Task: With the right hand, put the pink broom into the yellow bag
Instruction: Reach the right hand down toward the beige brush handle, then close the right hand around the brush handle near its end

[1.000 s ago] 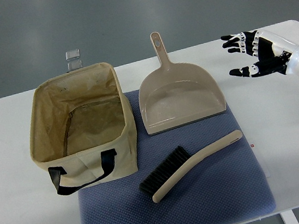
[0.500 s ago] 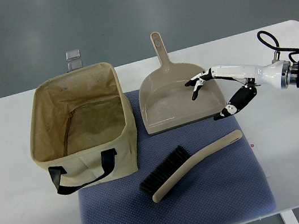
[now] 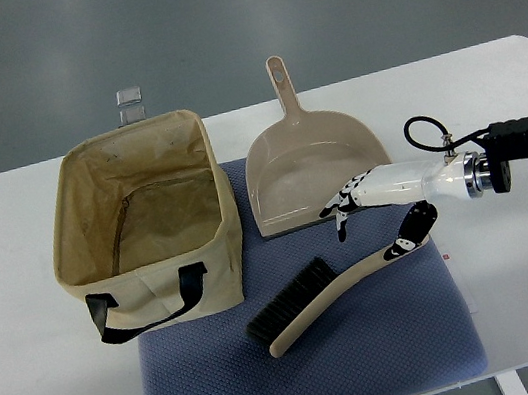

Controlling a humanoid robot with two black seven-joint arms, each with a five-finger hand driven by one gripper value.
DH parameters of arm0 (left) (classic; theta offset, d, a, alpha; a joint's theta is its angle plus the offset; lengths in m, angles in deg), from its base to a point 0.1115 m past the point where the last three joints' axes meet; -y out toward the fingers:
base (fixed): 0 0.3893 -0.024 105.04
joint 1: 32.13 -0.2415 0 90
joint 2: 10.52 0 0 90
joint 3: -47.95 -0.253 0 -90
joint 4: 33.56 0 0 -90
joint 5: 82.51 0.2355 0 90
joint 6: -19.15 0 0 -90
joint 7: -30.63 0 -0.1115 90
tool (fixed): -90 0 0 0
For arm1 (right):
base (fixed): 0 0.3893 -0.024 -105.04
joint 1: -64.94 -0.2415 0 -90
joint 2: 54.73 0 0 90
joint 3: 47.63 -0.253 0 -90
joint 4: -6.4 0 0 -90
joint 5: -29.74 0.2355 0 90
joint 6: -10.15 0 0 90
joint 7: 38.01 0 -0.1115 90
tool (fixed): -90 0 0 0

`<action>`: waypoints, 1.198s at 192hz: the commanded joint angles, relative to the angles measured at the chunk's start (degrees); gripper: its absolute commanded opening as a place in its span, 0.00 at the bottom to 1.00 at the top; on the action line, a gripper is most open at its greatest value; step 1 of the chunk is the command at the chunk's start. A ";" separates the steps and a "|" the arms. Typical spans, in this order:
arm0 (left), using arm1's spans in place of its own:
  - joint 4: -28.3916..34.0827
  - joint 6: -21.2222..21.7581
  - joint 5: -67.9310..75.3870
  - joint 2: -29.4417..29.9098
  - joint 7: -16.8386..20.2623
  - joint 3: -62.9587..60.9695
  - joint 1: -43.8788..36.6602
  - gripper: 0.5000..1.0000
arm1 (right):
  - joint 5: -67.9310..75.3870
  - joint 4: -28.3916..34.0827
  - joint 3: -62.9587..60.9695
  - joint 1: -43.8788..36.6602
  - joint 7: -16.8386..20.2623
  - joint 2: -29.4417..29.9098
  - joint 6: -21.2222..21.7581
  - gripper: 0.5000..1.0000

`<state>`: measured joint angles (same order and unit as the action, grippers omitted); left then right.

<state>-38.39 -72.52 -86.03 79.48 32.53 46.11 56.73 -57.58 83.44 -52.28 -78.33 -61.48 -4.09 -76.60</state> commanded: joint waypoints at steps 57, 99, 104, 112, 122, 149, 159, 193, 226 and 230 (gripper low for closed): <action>0.00 0.00 0.00 0.00 -0.06 0.00 0.00 1.00 | -5.14 0.04 1.83 0.18 2.81 2.54 -2.81 0.74; -0.01 0.00 0.00 0.00 0.03 0.00 0.00 1.00 | -7.25 0.04 2.01 0.53 3.08 2.98 -3.08 0.65; -0.01 0.00 0.00 0.00 0.03 0.00 0.00 1.00 | -7.34 0.04 2.10 0.62 3.08 3.06 -3.08 0.65; 0.08 0.00 0.00 0.00 0.03 0.00 0.00 1.00 | -7.69 -0.05 2.54 0.80 3.08 3.06 -3.17 0.64; 0.08 0.00 0.00 0.00 0.03 0.00 0.00 1.00 | -8.04 -0.05 3.15 1.06 3.08 3.15 -3.34 0.63; -0.01 0.00 0.00 0.00 0.03 0.00 0.00 1.00 | -8.48 -0.05 3.42 1.50 3.25 3.94 -4.13 0.61; -0.01 0.00 0.00 0.00 0.03 0.00 0.00 1.00 | -8.83 -0.05 3.42 1.77 3.25 3.94 -4.13 0.59; 0.00 0.00 0.00 0.00 -0.06 0.00 0.00 1.00 | -9.18 -0.14 3.42 1.77 3.43 3.94 -4.66 0.21; -0.01 0.00 0.00 0.00 -0.06 0.00 0.00 1.00 | -9.27 -0.23 3.42 1.77 4.04 3.85 -4.84 0.00; -0.01 0.00 0.00 0.00 -0.06 0.00 0.00 1.00 | -9.27 -0.23 3.42 1.77 4.13 3.85 -4.84 0.00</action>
<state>-38.37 -72.52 -86.02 79.48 32.52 46.11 56.72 -66.84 83.23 -48.86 -76.57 -57.82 -0.15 -81.40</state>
